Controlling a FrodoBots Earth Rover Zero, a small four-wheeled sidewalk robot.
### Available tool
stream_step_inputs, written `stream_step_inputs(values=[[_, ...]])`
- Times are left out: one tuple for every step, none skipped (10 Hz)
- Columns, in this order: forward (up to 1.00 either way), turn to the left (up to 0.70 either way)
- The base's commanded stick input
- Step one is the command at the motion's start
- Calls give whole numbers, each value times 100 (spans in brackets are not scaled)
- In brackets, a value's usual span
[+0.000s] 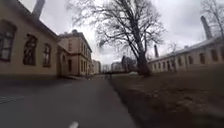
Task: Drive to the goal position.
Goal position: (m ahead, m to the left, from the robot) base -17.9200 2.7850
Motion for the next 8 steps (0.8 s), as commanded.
stream_step_inputs(values=[[100,20],[100,40],[100,14],[100,0],[100,0],[100,0],[100,0],[100,0]])
